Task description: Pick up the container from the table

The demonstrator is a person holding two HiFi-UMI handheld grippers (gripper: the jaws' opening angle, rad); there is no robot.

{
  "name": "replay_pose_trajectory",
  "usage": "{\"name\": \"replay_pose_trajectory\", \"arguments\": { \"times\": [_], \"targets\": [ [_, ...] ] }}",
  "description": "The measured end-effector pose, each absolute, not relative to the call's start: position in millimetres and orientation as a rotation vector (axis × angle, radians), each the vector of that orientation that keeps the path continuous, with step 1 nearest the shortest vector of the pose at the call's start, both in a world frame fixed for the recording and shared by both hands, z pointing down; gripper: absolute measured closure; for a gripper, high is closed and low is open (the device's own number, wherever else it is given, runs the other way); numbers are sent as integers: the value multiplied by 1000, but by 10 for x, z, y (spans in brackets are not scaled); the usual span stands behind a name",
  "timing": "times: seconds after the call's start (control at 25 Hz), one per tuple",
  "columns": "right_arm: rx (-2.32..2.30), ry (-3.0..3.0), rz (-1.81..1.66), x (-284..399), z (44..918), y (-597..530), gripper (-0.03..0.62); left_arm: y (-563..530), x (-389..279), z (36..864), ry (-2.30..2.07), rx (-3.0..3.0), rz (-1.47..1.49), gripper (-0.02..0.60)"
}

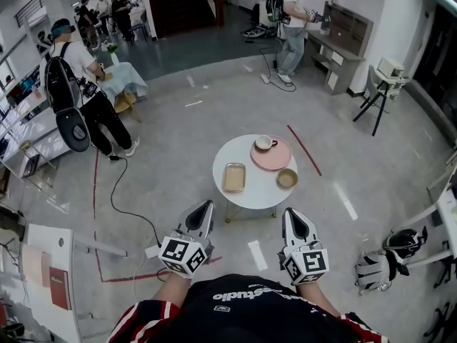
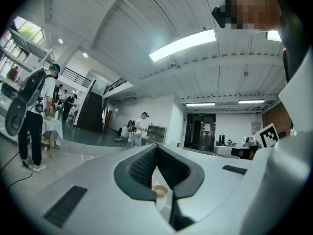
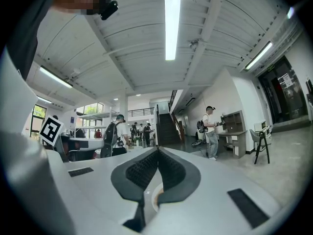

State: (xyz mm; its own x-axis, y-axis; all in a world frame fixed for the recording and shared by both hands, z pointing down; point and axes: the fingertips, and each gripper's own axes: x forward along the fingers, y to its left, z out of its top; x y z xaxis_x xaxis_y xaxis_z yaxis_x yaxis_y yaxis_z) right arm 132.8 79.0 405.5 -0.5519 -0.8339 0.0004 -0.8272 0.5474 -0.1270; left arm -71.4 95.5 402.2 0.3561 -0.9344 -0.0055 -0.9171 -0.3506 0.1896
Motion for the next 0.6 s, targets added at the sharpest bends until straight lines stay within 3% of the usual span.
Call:
{"name": "replay_pose_trajectory", "arguments": {
  "times": [0.6],
  "targets": [
    [-1380,2742,-197,1544,4117,757,579,1042,-409,4068,-1734,2429,-143,557]
  ]
}}
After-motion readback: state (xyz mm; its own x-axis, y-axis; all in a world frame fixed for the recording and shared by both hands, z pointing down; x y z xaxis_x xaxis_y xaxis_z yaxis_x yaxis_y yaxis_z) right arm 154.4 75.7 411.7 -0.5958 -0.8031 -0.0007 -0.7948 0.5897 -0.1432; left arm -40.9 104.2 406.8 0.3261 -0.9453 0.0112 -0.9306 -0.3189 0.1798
